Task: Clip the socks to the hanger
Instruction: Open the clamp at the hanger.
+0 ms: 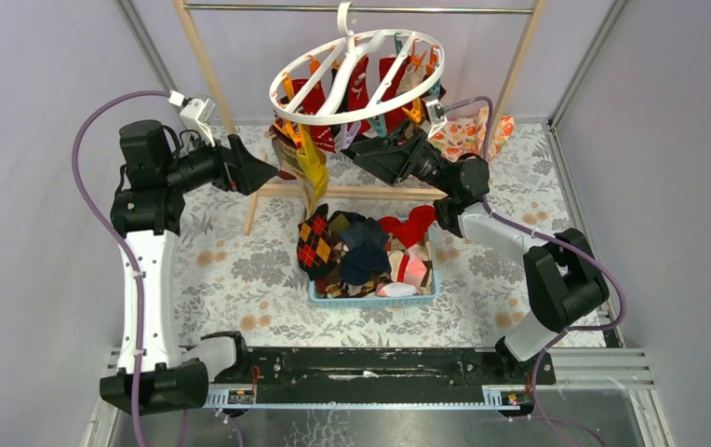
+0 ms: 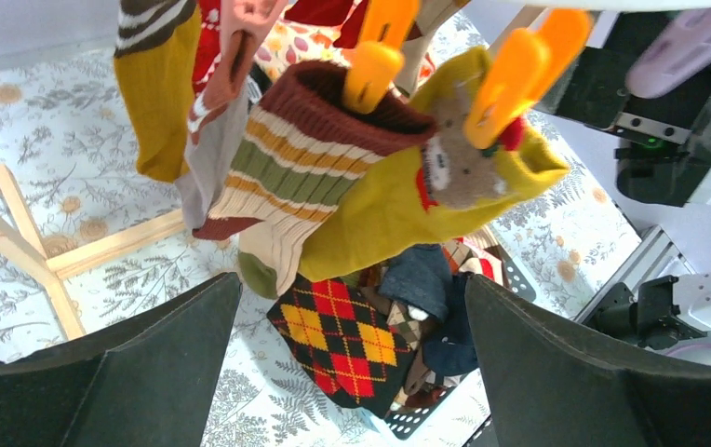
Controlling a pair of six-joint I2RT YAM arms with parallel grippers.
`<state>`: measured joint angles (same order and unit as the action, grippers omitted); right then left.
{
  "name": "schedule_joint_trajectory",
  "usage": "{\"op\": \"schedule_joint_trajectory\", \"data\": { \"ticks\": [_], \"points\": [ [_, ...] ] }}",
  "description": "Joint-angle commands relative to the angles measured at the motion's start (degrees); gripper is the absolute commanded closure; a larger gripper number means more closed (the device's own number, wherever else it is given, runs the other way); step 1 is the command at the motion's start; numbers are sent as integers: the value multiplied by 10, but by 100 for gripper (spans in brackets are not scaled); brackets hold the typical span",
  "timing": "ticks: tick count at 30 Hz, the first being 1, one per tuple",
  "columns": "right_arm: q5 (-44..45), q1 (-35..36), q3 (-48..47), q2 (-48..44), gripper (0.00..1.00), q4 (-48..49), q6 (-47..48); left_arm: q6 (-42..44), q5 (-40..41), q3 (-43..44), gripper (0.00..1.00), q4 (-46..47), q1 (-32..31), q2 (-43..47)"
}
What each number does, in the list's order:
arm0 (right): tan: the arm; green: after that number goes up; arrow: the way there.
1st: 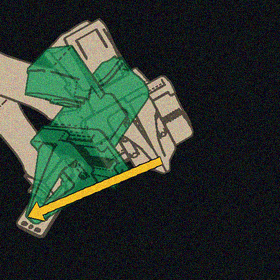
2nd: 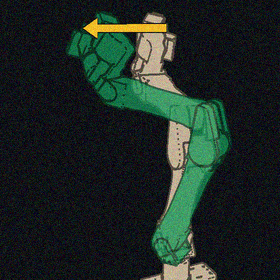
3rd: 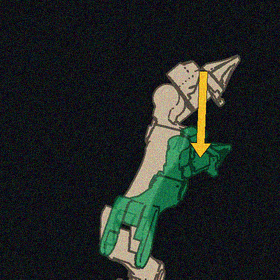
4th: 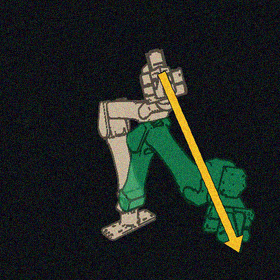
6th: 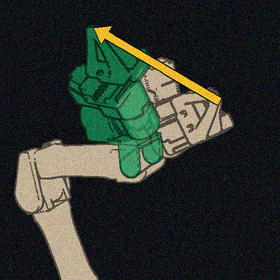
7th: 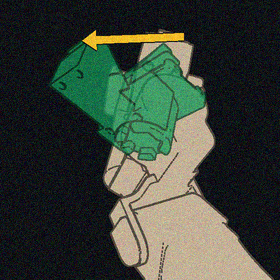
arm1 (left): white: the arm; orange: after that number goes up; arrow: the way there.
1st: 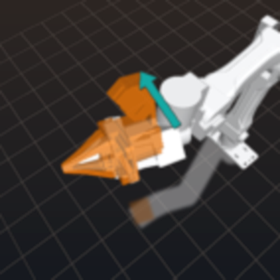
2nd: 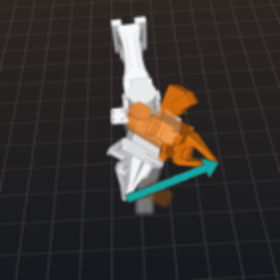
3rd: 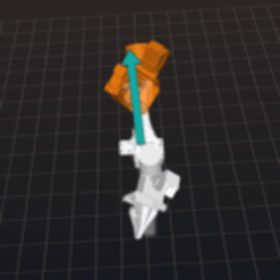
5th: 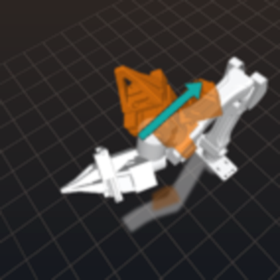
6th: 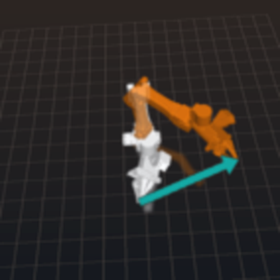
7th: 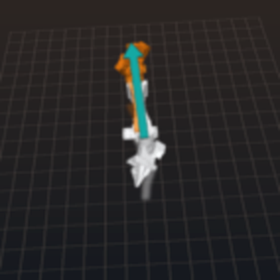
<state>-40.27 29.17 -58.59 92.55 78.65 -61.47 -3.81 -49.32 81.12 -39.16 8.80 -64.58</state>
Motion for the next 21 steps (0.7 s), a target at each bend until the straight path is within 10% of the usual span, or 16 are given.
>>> {"op": "schedule_joint_trajectory", "data": {
  "ticks": [1, 21],
  "points": [
    [17, 20, -50, 8, 15, 90, -22, 5, -33, 31, 1, -27, 4, 17],
    [98, 46, -67, 71, 34, 188, -59, 8, -52, 54, 1, -50, 5, 9]
  ]
}}
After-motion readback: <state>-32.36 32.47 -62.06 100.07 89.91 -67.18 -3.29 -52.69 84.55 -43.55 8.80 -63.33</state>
